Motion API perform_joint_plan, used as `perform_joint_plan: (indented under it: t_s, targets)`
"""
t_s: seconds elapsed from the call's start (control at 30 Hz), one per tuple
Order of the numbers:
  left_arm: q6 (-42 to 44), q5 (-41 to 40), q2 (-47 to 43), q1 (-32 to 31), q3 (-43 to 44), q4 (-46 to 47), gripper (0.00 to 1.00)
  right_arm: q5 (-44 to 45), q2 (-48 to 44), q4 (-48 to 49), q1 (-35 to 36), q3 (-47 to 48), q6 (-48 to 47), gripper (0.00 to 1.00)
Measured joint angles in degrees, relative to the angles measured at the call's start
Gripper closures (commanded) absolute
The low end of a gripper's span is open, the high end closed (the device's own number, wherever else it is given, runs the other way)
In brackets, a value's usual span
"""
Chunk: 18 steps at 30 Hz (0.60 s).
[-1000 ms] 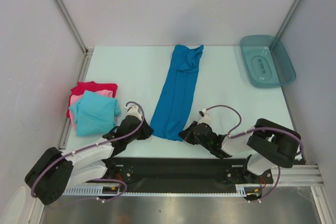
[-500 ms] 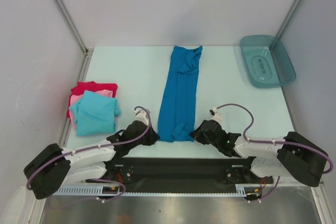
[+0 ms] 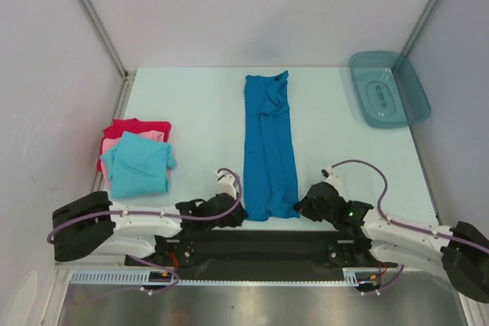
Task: Fold and stack the t-shirts
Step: Fold the tshirt
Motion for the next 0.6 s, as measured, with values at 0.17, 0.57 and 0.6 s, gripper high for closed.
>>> perform_joint_plan:
  t_s: [0.17, 0.57, 0.6]
  targets:
    - [-2.51, -3.13, -3.5, -4.24, 0.13, -4.63, 0.99, 0.15, -6.71, -5.57, 1.62, -1.14, 1.03, 1.0]
    - [-2.51, -10.23, -13.49, -6.16, 10.38, -19.47, 1.0, 0.17, -6.54, -10.88, 1.27, 5.07, -1.31, 1.0]
    - [-2.4, -10.56, -13.44, -6.19, 11.19, -19.96, 1.0, 0.15, -6.27, -11.04, 1.07, 6.14, -1.75, 1.0]
